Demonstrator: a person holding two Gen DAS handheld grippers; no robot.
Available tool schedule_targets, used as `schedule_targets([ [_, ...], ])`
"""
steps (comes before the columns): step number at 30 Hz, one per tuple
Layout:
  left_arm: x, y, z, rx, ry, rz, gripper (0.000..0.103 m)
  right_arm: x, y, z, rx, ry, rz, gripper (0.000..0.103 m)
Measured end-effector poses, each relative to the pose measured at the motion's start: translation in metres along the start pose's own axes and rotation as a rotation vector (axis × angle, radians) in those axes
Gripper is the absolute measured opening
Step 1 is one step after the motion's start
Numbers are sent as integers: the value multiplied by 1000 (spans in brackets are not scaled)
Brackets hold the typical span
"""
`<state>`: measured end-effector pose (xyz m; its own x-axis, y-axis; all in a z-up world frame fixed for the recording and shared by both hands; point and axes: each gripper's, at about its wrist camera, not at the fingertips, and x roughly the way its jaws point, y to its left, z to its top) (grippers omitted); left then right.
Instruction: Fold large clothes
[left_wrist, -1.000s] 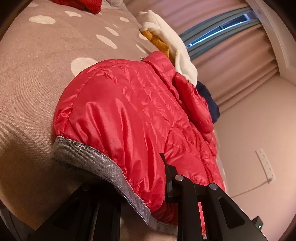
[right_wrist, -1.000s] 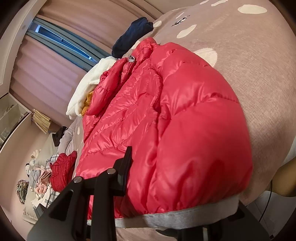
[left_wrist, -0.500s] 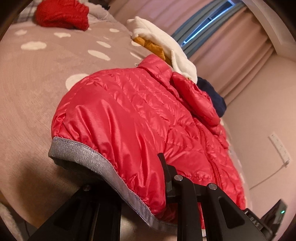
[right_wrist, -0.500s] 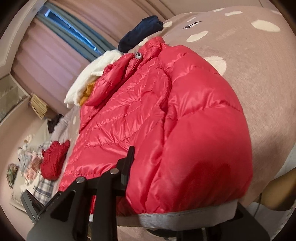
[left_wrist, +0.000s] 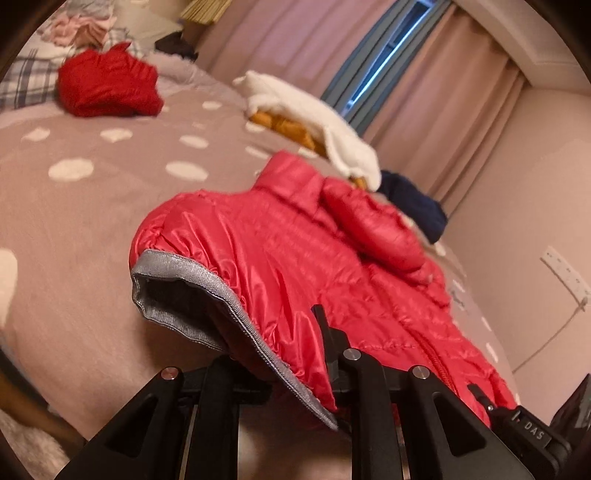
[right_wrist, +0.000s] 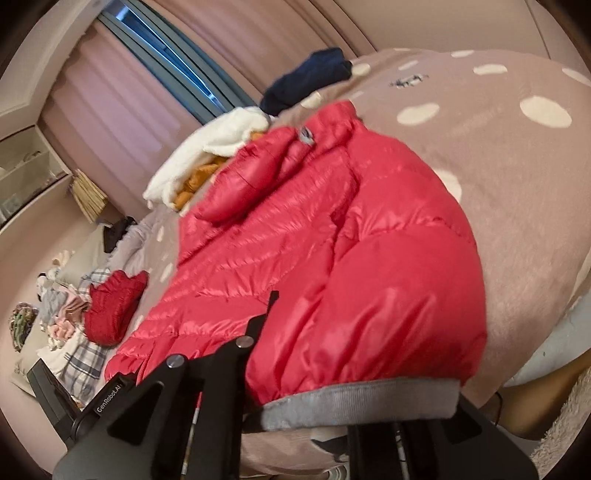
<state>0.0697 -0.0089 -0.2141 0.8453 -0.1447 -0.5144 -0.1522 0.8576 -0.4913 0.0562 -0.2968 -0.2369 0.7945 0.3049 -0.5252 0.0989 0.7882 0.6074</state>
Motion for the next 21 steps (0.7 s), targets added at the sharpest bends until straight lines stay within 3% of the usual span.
schedule_targets([
  [13, -39, -26, 26, 43, -80, -89, 18, -44, 18, 24, -66, -131, 53, 12],
  [21, -71, -58, 30, 151, -199, -128, 18, -81, 20, 38, -63, -226, 96, 12],
])
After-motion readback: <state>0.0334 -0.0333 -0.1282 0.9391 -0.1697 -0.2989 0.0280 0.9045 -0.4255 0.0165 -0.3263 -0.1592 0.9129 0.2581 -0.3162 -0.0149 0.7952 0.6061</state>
